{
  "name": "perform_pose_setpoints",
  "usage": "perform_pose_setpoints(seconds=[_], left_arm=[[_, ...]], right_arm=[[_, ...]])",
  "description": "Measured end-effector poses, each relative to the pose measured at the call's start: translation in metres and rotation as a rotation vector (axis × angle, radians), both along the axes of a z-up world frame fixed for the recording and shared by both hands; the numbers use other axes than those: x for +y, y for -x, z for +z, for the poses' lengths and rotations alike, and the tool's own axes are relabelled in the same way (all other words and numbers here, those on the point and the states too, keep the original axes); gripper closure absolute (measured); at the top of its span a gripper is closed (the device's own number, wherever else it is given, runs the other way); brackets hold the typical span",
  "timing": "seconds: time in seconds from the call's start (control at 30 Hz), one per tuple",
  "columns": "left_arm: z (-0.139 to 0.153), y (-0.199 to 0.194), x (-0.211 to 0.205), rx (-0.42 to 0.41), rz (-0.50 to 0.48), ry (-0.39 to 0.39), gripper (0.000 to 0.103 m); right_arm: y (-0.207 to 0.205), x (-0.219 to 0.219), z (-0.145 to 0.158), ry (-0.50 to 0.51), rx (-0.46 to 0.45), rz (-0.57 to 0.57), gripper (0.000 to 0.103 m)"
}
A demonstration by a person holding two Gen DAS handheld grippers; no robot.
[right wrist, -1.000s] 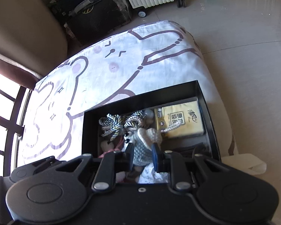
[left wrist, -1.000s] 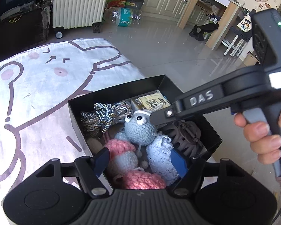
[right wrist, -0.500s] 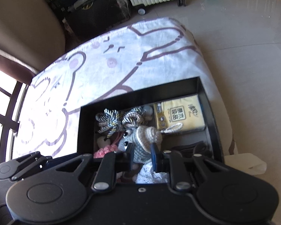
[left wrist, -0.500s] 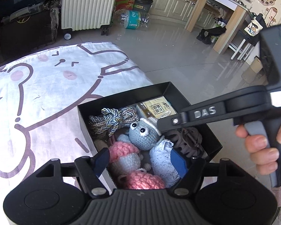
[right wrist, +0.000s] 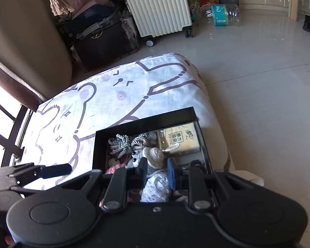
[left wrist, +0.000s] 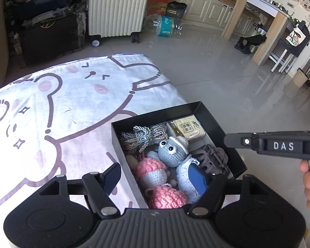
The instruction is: Organize objects
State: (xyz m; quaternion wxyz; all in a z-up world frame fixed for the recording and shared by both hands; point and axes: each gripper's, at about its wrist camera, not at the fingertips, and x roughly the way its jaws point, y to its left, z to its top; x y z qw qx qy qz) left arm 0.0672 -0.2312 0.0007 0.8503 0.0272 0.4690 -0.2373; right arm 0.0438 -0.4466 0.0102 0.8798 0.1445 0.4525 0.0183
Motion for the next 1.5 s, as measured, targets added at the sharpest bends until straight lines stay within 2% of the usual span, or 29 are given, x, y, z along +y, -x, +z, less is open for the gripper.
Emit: perform_pose_setpoints(seconds=[0.23, 0.4, 0.67, 0.83, 1.07, 1.27, 1.43, 1.5], left_arm=[[0.021, 0.012, 0.009, -0.026, 0.006, -0.014, 0.029], [0.041, 0.024, 0.015, -0.052, 0.031, -0.004, 0.020], [0.059, 0.042, 0.030, -0.093, 0.078, -0.040, 0.007], [0.064, 0.050, 0.036, -0.105, 0.080, -0.076, 0.002], [0.057, 0.057, 0.044, -0.106, 0.070, -0.122, 0.000], [0.049, 0.061, 0.054, -0.095, 0.076, -0.147, 0.000], [0.042, 0.065, 0.060, -0.086, 0.080, -0.160, 0.000], [0.039, 0.066, 0.060, -0.084, 0.077, -0.165, 0.000]], right_arm=[[0.024, 0.007, 0.020, 0.036, -0.048, -0.044, 0.080], [0.042, 0.018, 0.037, 0.061, -0.082, -0.060, 0.077], [0.073, 0.031, 0.056, 0.110, -0.122, -0.086, 0.072], [0.088, 0.033, 0.061, 0.161, -0.128, -0.119, 0.061], [0.105, 0.039, 0.060, 0.208, -0.123, -0.135, 0.052], [0.116, 0.041, 0.049, 0.219, -0.080, -0.119, 0.038], [0.125, 0.046, 0.043, 0.209, -0.057, -0.115, 0.021], [0.128, 0.048, 0.042, 0.218, -0.051, -0.125, 0.017]])
